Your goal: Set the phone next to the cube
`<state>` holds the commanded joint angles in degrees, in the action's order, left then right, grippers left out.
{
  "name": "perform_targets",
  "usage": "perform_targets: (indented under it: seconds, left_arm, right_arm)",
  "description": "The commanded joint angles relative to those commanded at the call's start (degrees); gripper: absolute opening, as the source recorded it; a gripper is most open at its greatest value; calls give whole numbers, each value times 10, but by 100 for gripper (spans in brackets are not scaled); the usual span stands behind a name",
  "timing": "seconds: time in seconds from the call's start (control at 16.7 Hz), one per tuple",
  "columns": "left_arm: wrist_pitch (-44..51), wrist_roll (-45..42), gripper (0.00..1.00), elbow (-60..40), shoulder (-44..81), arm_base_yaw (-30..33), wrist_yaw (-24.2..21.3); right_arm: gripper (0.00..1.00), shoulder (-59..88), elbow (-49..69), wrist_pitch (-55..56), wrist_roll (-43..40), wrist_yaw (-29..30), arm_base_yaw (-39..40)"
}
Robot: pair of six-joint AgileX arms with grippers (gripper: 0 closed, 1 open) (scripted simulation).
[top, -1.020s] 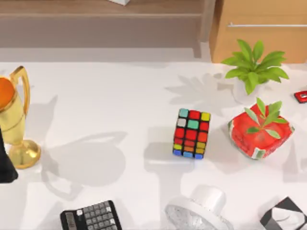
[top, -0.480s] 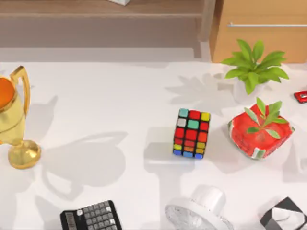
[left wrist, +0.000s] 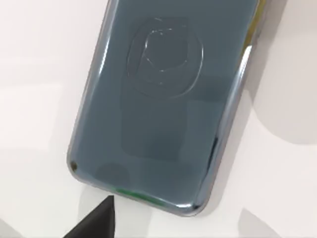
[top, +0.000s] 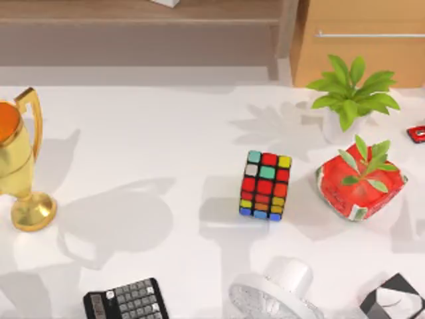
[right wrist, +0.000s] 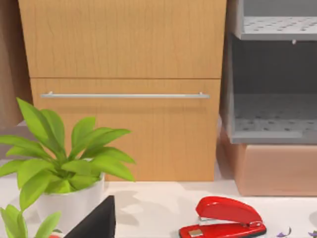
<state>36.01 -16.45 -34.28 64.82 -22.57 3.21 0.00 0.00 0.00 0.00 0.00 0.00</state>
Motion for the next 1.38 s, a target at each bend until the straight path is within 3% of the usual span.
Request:
perform_targets:
  seconds: [0.78,1.38]
  left_arm:
    - [104,-150,100,-235,319,-52,-29]
    - [126,-203,100,-294,388,-56,-40]
  right_arm:
    - [100,0,0,0,0,0,0]
    - [100,0,0,0,0,0,0]
